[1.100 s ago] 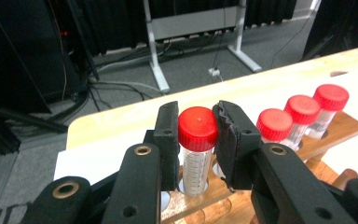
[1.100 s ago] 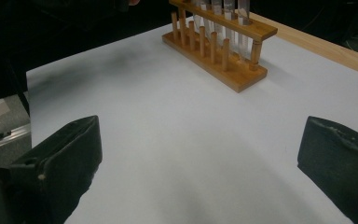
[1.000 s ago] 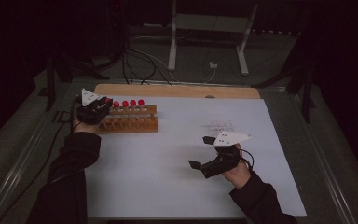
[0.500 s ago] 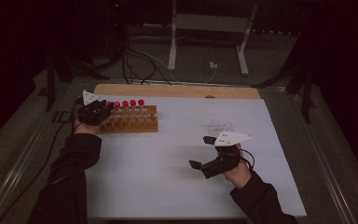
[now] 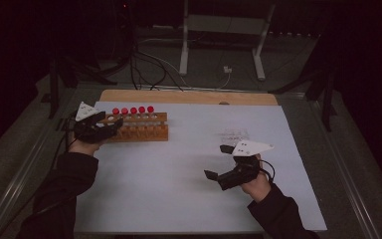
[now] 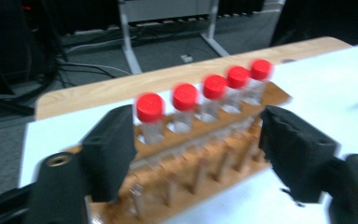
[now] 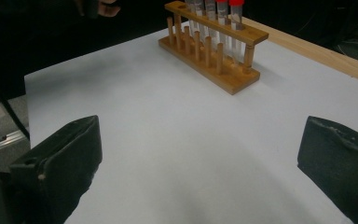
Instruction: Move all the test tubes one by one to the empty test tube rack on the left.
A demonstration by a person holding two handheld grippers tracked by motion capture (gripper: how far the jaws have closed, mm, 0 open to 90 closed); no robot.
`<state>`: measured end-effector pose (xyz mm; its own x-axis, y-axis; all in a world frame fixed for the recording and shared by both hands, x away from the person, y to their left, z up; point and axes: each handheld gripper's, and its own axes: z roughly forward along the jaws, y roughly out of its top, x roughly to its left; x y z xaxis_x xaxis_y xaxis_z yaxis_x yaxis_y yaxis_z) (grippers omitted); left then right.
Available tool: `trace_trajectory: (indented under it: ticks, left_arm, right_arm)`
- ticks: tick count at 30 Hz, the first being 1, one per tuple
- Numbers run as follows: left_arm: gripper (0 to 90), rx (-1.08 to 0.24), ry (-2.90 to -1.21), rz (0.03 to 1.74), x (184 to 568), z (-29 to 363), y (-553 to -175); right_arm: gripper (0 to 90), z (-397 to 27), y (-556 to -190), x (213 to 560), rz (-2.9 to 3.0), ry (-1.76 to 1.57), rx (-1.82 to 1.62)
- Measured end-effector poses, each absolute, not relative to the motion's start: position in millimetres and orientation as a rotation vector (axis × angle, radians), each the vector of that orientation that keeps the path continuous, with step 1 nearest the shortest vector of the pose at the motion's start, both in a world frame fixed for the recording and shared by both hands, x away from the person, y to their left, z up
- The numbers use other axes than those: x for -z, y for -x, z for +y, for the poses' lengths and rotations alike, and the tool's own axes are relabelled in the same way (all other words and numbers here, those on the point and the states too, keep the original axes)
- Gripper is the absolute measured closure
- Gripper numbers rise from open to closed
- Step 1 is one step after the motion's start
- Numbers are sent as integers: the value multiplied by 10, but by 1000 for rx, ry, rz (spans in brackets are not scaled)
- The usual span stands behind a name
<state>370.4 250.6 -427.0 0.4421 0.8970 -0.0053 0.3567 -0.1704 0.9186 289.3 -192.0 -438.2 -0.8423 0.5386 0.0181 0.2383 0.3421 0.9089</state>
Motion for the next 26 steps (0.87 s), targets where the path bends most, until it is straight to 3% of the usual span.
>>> trace_trajectory:
  ticks: [12, 26]
  left_arm:
    - [33, -516, -1821, 877, 4436, 2233, -3210]
    - [13, -392, -1910, 658, 4805, 1824, -2771]
  right_arm:
    - [0, -1994, -2831, 4434, 2312, -714, -1496]
    - [0, -2051, -2808, 4492, 2299, -728, -1481]
